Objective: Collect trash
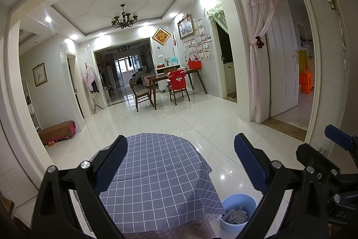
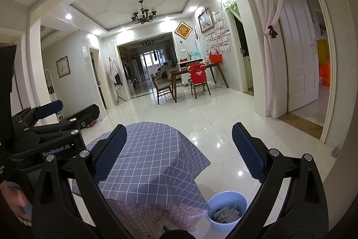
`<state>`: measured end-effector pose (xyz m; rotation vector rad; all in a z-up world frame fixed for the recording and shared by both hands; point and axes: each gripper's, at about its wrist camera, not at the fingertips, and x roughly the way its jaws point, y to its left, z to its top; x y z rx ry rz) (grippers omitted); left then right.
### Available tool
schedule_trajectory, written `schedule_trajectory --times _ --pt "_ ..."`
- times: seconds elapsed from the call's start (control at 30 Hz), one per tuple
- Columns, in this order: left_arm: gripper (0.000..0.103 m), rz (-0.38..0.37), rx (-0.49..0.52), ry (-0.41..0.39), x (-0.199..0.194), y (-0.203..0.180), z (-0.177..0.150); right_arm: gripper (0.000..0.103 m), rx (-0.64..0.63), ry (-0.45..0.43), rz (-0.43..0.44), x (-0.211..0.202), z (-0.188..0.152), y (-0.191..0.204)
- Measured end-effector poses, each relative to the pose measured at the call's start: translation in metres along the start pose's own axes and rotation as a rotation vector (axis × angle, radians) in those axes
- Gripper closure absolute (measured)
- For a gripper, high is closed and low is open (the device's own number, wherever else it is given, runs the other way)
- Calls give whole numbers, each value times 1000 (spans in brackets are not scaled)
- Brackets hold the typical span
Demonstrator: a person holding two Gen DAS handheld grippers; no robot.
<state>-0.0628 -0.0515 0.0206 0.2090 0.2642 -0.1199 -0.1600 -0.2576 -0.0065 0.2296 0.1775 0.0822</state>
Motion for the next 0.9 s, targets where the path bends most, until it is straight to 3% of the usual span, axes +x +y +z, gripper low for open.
schedule_trajectory --times 0.5,0.9 --pt "9 -2 -1 4 0 2 3 10 -2 9 -1 -2 -3 0" --pt "7 3 -52 81 24 26 -36 10 -28 83 3 27 -21 19"
